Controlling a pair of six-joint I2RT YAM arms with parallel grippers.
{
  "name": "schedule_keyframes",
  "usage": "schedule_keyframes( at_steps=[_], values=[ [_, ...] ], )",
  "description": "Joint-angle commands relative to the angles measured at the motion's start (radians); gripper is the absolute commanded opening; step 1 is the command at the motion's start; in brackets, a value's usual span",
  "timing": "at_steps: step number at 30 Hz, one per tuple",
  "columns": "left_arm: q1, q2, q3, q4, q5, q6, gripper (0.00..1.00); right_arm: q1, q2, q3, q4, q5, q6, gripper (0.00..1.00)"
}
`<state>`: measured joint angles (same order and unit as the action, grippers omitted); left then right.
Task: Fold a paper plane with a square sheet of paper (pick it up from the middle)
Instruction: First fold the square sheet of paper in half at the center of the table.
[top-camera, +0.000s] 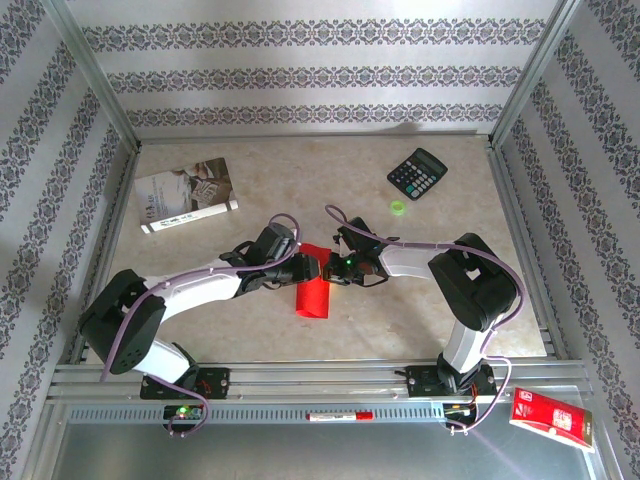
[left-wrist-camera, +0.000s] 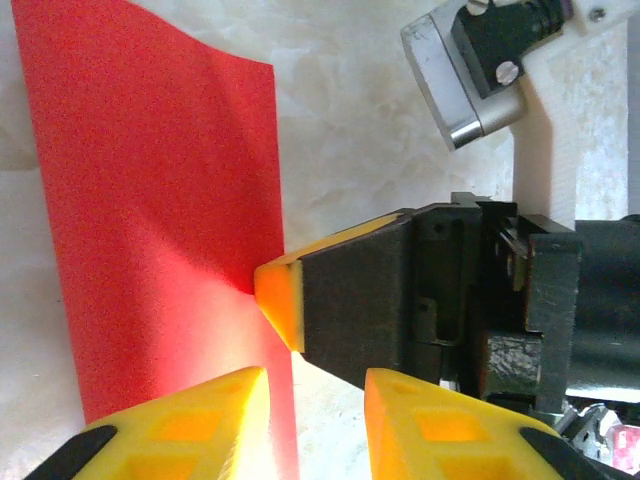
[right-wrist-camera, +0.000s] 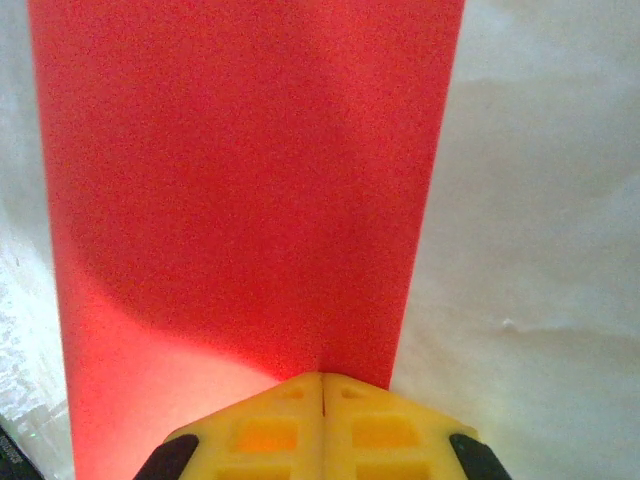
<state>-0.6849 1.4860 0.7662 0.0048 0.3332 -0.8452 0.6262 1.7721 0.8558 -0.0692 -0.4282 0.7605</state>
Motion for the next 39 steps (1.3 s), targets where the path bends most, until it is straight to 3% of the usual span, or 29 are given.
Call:
schedule_keyframes(
  at_steps=[1,21,30,39],
  values=[
    [0.01,0.034,0.023,0.04,0.035,-0.023,0.31,0.01,0.084,-0.039,-0.106,0.095,-0.004,0.0],
    [0.035,0.137,-0.023,-0.043,-0.03,-0.003,0.31,0.01,0.086,-0.038,-0.11,0.099,-0.004,0.0],
    [0.029,0.074,-0.007,-0.004,0.036,-0.034,0.35,0.01,0.085,-0.033,-0.116,0.097,-0.001,0.0],
    [-0.047,-0.012,-0.06,-0.002,0.051,-0.111,0.41,0.01,0.094,-0.025,-0.115,0.093,0.0,0.0]
  ],
)
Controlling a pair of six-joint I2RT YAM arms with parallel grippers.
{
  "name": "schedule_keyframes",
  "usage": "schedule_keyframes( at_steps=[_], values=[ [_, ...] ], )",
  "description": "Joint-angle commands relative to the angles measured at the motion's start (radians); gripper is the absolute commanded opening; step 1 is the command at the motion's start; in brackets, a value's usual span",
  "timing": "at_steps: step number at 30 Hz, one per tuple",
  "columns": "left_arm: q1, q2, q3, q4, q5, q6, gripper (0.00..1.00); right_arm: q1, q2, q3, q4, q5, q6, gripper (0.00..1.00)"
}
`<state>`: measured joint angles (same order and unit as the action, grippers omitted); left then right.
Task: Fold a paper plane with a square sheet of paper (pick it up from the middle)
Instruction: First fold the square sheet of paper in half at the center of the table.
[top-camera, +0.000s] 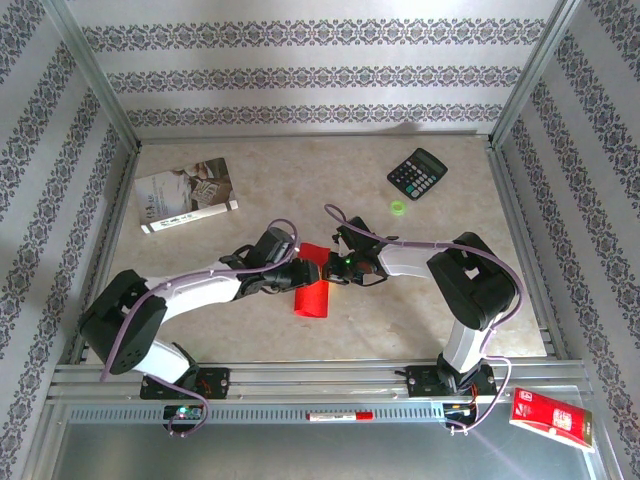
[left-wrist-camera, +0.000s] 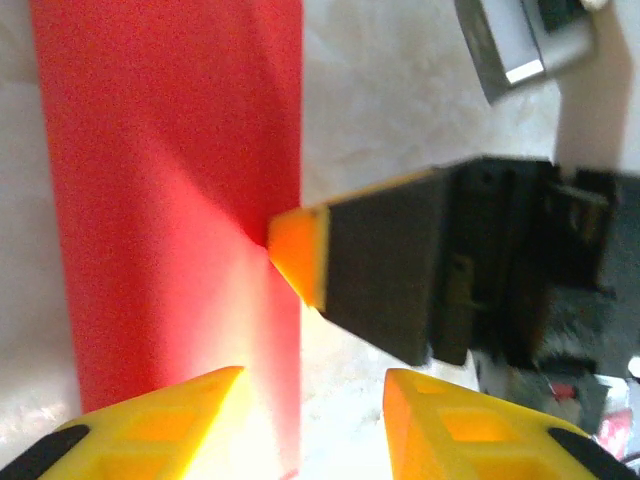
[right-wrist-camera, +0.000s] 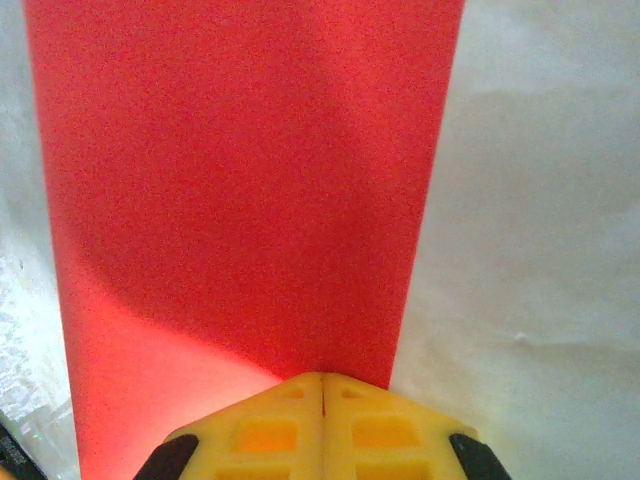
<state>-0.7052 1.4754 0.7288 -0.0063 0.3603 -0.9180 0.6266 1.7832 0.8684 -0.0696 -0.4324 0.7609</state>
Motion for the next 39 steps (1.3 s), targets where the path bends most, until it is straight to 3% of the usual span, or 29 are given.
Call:
schedule_keyframes(
  at_steps=[1,9,17,25,34,39],
  values=[
    [-0.034,0.004,-0.02,0.001,0.029,-0.036,0.42,0.009,0.084,-0.037,-0.117,0.098,0.0,0.0],
    [-0.041,0.051,-0.01,0.011,0.099,-0.031,0.46,0.008,0.083,-0.036,-0.115,0.095,0.002,0.0],
    [-0.027,0.048,-0.004,-0.103,0.005,-0.017,0.45,0.008,0.081,-0.04,-0.114,0.098,0.001,0.0],
    [-0.011,0.043,-0.016,-0.132,-0.018,0.002,0.45,0.008,0.081,-0.038,-0.113,0.092,0.002,0.0],
    [0.014,-0.039,-0.024,0.007,0.014,-0.044,0.45,0.008,0.079,-0.037,-0.105,0.086,0.012,0.0],
    [0.069,0.011,0.019,0.02,0.027,-0.054,0.43,0.008,0.084,-0.039,-0.099,0.086,0.016,0.0]
  ],
)
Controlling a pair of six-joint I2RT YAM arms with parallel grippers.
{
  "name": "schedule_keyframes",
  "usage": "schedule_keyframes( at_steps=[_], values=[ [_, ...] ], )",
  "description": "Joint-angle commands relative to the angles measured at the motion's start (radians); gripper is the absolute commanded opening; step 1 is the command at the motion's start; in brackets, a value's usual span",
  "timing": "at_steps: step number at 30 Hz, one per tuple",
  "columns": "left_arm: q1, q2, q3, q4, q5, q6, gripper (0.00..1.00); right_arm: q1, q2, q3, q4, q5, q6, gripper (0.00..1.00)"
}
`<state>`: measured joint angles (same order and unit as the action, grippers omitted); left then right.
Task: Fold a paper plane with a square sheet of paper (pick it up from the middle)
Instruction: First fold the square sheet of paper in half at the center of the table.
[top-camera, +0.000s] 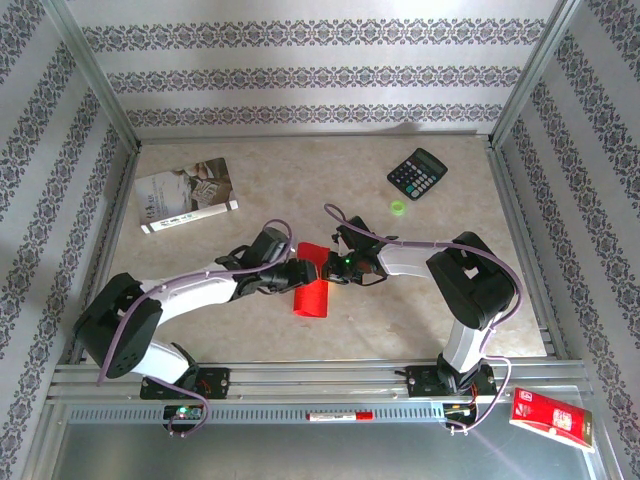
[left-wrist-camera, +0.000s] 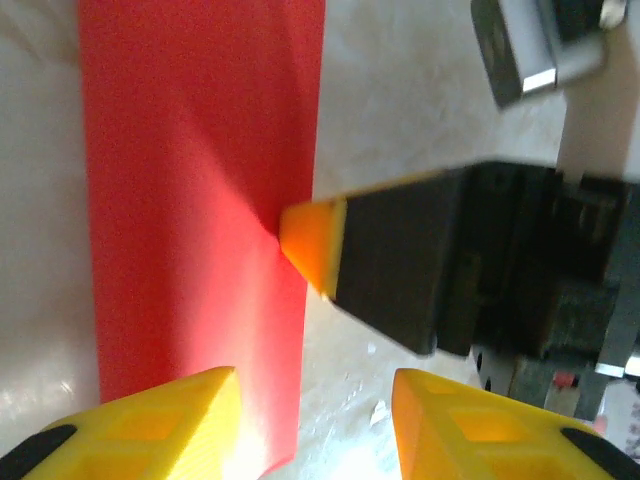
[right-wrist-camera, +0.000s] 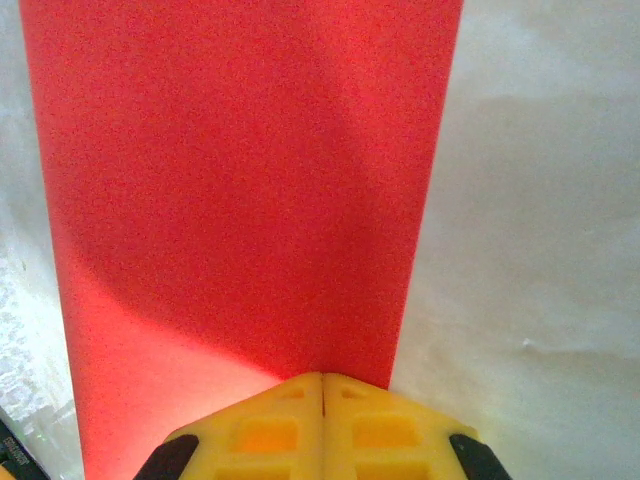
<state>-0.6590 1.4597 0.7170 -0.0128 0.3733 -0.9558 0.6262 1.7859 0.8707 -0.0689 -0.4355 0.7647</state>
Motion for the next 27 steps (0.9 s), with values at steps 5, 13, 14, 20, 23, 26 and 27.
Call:
schedule_keyframes(
  at_steps=[5,13,14,20,23,26,27],
  values=[
    [0.026,0.119,0.103,0.001,0.038,-0.001,0.43,0.008,0.078,-0.042,-0.097,0.09,0.017,0.0],
    [0.047,0.161,0.108,0.011,0.034,-0.014,0.42,0.008,0.053,-0.084,-0.058,0.11,0.081,0.0],
    [0.047,0.156,0.108,0.012,0.034,-0.014,0.42,0.01,0.047,-0.093,-0.048,0.112,0.094,0.0],
    [0.047,0.123,0.115,0.006,0.042,-0.014,0.42,0.009,0.048,-0.112,-0.027,0.123,0.108,0.0],
    [0.047,0.108,0.123,0.006,0.05,-0.017,0.42,0.01,0.053,-0.117,-0.026,0.12,0.108,0.0],
    [0.047,0.111,0.13,0.01,0.061,-0.026,0.42,0.01,0.052,-0.118,-0.027,0.119,0.105,0.0],
    [0.048,0.114,0.133,0.011,0.067,-0.028,0.42,0.01,0.054,-0.118,-0.029,0.119,0.103,0.0]
  ],
)
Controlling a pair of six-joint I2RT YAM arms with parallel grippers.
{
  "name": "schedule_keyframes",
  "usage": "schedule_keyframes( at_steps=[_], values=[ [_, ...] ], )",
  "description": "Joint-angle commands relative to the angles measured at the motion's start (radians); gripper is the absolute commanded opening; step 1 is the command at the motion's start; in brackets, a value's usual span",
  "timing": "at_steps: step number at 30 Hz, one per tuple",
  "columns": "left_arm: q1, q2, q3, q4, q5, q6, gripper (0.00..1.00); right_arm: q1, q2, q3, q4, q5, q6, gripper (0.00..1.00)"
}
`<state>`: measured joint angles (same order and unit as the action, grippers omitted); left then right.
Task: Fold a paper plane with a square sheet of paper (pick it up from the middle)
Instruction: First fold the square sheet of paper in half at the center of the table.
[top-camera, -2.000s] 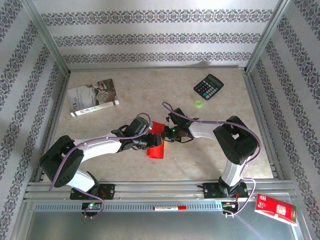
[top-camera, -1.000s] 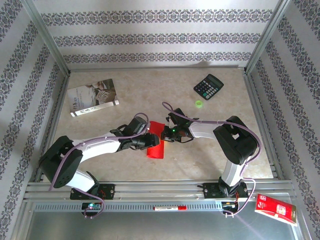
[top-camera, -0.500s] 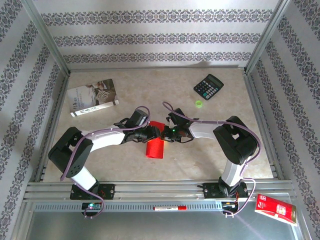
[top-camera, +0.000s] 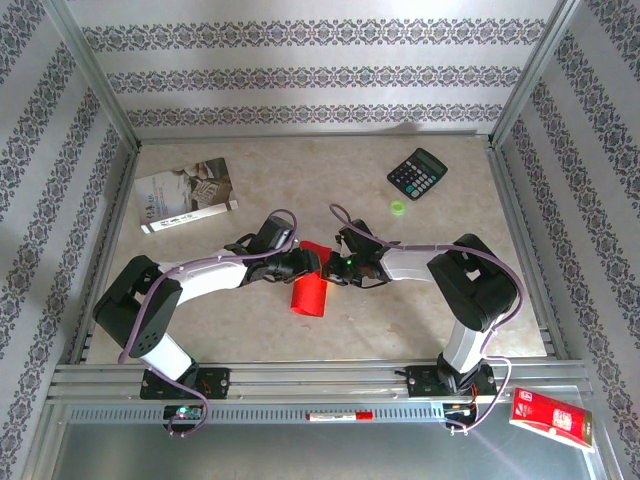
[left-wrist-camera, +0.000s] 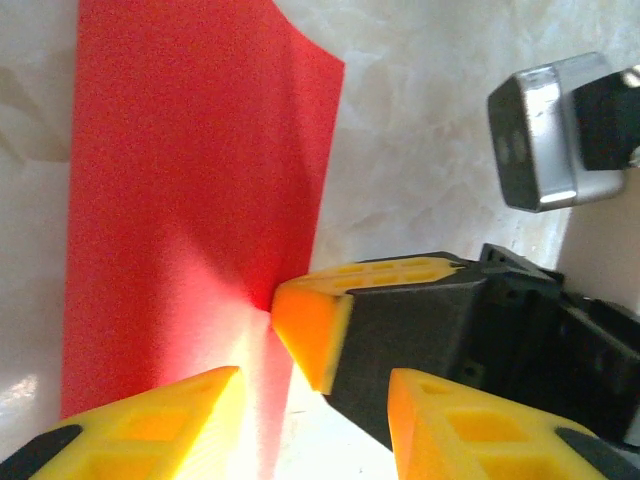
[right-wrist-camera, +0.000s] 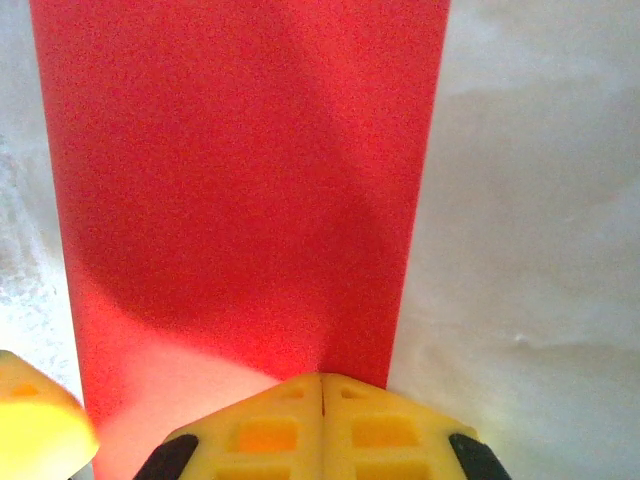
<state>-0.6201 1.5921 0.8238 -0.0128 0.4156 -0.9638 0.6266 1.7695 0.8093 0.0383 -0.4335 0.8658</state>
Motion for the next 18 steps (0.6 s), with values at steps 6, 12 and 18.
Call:
schedule_keyframes(
  at_steps=[6,12,18],
  values=[
    [0.004,0.03,0.055,0.004,0.049,-0.017,0.4,0.006,0.077,-0.05,-0.141,0.114,-0.005,0.0],
    [0.013,0.098,0.076,-0.007,0.041,0.001,0.38,0.005,0.081,-0.047,-0.146,0.114,-0.009,0.0],
    [0.041,0.12,0.069,-0.013,0.026,0.018,0.37,0.002,0.081,-0.053,-0.15,0.118,-0.011,0.0]
  ],
)
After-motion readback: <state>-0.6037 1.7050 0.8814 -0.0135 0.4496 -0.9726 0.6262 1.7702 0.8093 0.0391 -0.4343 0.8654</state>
